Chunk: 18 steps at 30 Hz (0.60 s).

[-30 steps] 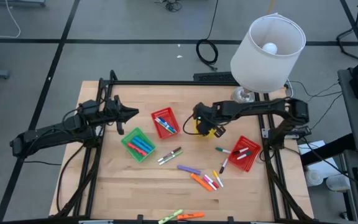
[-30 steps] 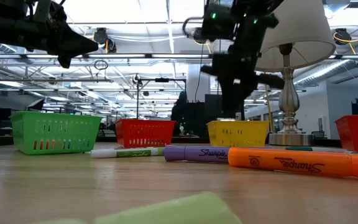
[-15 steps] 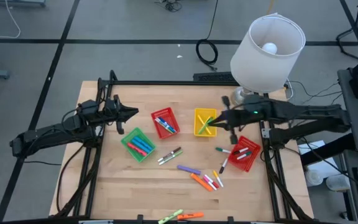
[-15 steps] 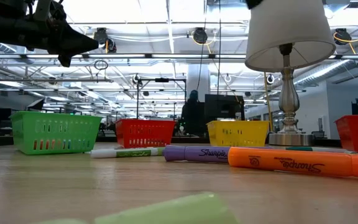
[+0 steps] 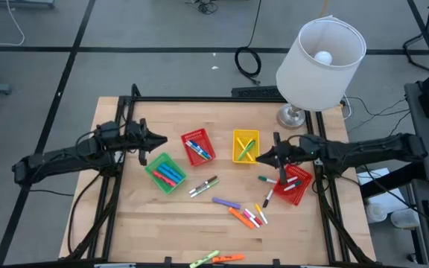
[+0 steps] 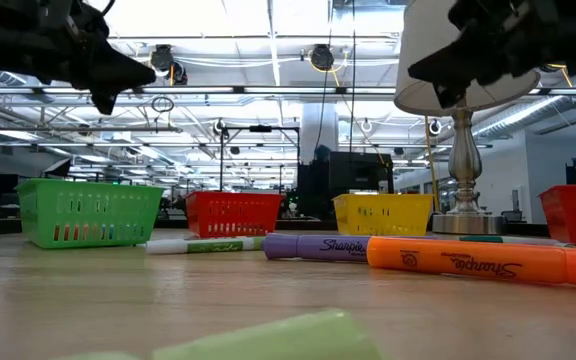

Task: Pick & Place Markers
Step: Put the small green highlighter pen into the right red bin

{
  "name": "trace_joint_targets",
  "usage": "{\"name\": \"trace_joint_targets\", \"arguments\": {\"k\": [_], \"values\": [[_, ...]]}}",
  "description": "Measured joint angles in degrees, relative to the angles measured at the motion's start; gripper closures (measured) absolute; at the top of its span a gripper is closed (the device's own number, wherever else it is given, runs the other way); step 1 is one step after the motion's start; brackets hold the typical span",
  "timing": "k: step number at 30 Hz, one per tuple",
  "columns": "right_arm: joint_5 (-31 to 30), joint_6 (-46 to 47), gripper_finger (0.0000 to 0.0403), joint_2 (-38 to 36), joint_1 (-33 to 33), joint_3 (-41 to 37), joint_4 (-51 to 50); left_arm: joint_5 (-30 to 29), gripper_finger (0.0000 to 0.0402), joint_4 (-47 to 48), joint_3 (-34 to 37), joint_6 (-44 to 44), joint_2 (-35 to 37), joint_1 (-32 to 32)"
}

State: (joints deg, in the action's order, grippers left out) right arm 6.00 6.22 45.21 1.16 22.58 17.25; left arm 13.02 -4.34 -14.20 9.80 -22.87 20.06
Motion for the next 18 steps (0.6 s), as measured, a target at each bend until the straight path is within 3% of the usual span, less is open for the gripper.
{"name": "trace_joint_targets", "arguments": {"k": [8,13,18], "values": [[-2.17,5.89,0.0403,-0.38,-3.52,-11.92,23.87,0.47,0.0355,2.35,0.00,-0.80,-0.55,-7.96],[-7.04,6.21,0.0403,-0.55,-6.31,-13.94,26.05,-2.09,0.0355,2.71,0.00,-2.03,-0.74,-10.98],[-7.48,4.01,0.0403,-0.59,-7.96,-13.98,25.89,-4.47,0.0355,2.07,0.00,-3.13,-0.74,-11.57]]}}
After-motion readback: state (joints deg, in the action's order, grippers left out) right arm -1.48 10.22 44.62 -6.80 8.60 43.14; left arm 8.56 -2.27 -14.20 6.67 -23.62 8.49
